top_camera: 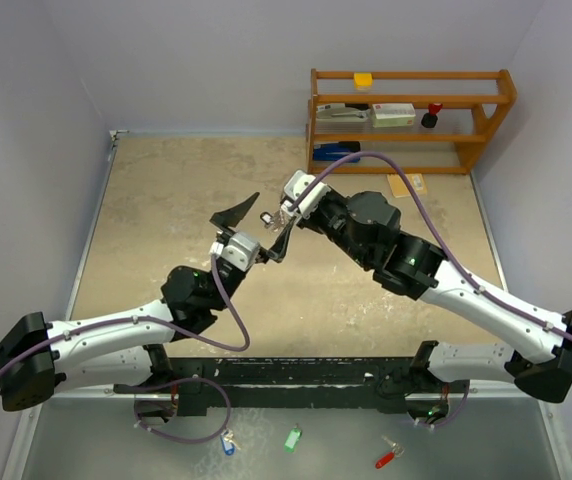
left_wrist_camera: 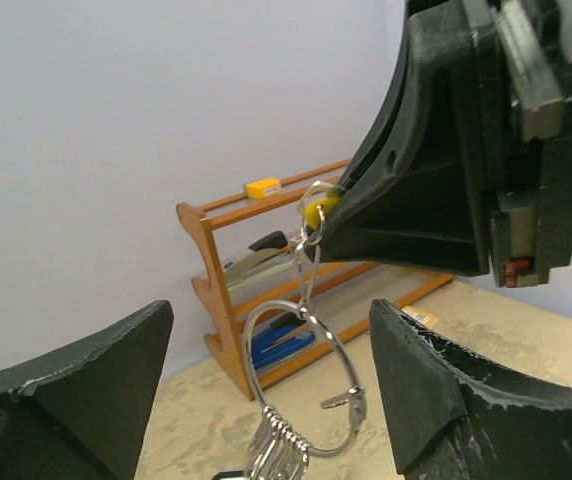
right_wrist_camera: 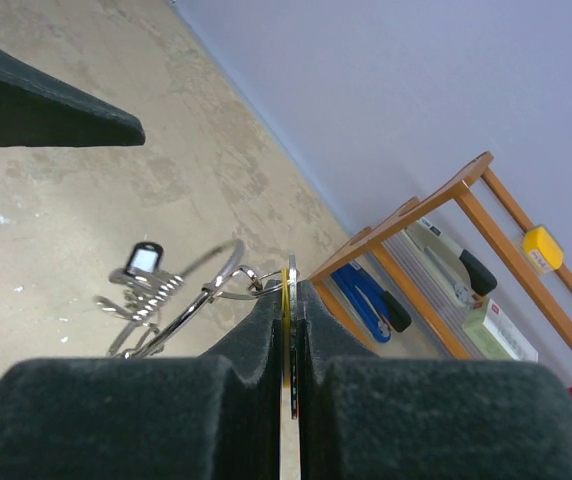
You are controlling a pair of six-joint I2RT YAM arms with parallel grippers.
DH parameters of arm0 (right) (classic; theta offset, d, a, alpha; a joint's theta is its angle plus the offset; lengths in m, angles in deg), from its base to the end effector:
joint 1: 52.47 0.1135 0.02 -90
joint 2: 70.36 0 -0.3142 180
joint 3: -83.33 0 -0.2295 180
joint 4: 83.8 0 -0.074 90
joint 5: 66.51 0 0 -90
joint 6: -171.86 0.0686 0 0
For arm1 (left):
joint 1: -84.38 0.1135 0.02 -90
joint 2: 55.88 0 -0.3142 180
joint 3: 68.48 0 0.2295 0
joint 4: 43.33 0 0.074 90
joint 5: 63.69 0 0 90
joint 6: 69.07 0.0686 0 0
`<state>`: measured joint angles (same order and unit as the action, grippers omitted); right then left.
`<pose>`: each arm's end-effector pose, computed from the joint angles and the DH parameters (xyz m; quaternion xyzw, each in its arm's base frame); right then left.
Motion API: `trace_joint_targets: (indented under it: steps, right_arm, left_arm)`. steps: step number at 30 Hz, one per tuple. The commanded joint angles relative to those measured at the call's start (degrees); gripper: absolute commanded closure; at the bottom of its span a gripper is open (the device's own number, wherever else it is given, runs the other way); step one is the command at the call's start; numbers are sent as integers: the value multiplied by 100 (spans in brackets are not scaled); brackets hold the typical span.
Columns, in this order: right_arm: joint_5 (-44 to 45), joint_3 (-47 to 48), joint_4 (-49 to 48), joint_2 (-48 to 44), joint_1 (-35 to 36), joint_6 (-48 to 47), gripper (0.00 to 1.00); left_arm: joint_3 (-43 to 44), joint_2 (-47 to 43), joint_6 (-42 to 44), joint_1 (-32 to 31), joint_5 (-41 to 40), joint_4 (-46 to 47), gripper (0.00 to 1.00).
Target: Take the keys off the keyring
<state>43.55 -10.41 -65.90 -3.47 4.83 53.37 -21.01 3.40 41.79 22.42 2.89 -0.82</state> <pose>0.1557 0.1990 0.4822 -0.3765 0.5884 0.0577 0.7132 0.1190 -0.1654 0.4066 0.1881 0.4800 -0.2047 0.8321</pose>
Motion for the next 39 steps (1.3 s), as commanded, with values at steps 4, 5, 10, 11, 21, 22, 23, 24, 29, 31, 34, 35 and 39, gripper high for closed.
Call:
trace_joint_targets:
  steps: [4,5,10,11,21,22,23,24,29,31,34,35,39]
  right_arm:
    - [10,-87,-484,-334,36,8,100]
    - [8,-84,-483,-330,42,21,100]
    - [-15,-46,-477,-308,63,41,100]
    - [-18,-45,-470,-308,69,48,100]
    - [-9,-61,-481,-300,113,54,100]
    - [-3,-70,-485,-303,110,60,100]
    - [-5,-75,-492,-300,113,53,100]
    - [-6,-77,-486,-295,115,50,100]
    - [-17,-78,-493,-282,124,55,100]
    - [-31,-80,-494,-267,132,63,100]
    - [-37,-79,-494,-248,141,73,100]
    - [-37,-73,-494,-239,141,78,100]
    - [-38,-37,-461,-213,165,79,100]
  left_arm:
    - [-83,-123,72,19,787,581,22]
    - [-96,-101,30,36,829,627,22]
    - [-100,151,-209,168,926,896,22]
    - [-102,199,-251,194,953,955,22]
    - [-27,809,-308,210,1038,1485,29]
    - [-27,840,-309,214,1052,1534,30]
    - [-17,862,-303,219,1058,1563,31]
    - [-14,885,-309,221,1058,1589,32]
    - [-63,952,-415,307,1072,1877,40]
    - [-112,986,-503,359,1076,2057,43]
    - [-154,1057,-568,403,1138,2271,44]
    - [-149,1080,-586,411,1160,2282,45]
    - [-113,1171,-619,417,1236,2296,46]
